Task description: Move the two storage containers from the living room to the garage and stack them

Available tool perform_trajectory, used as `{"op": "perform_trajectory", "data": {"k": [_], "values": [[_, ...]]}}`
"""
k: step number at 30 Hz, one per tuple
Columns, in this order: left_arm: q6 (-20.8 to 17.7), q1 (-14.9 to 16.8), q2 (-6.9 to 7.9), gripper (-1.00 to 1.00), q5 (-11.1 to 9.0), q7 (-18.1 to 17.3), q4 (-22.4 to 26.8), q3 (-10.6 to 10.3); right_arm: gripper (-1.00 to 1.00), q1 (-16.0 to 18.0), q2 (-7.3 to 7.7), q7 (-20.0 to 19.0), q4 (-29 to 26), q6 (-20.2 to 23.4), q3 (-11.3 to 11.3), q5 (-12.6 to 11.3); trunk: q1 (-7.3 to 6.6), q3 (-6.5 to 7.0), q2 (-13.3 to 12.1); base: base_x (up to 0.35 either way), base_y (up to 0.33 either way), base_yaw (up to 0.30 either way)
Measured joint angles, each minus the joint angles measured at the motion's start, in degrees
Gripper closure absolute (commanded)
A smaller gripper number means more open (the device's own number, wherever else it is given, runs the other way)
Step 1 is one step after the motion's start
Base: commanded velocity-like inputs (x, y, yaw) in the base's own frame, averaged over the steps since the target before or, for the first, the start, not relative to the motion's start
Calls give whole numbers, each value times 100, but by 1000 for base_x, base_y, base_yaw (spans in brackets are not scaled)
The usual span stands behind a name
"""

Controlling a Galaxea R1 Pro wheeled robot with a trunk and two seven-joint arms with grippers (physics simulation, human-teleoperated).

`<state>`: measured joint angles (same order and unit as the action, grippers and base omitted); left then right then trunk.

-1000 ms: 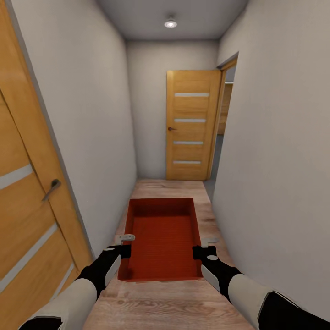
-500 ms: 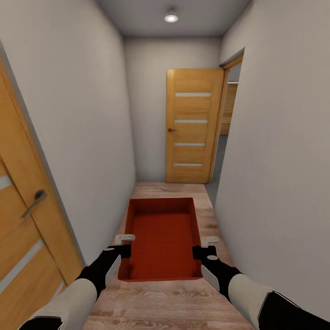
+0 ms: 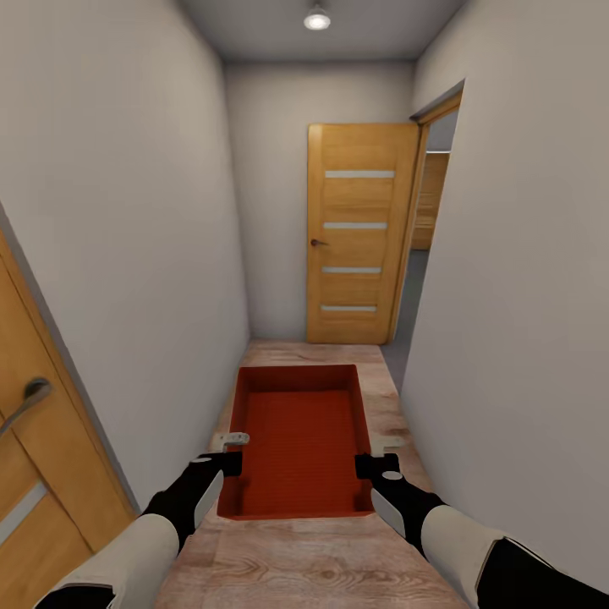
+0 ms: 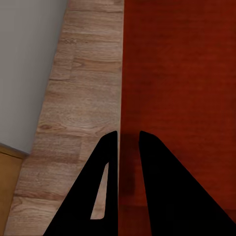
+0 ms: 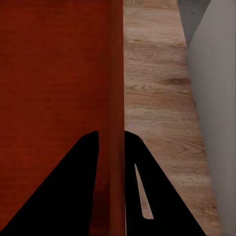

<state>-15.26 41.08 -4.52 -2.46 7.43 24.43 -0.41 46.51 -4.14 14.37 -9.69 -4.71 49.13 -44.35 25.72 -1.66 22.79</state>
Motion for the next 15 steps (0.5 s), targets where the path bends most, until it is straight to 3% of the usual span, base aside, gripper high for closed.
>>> {"op": "perform_trajectory", "data": {"k": [15], "values": [[-4,0,0,100,2,0,0,0,100,0,-2,-3,6,0,-2,0,0,0,0,322,0,0]]}}
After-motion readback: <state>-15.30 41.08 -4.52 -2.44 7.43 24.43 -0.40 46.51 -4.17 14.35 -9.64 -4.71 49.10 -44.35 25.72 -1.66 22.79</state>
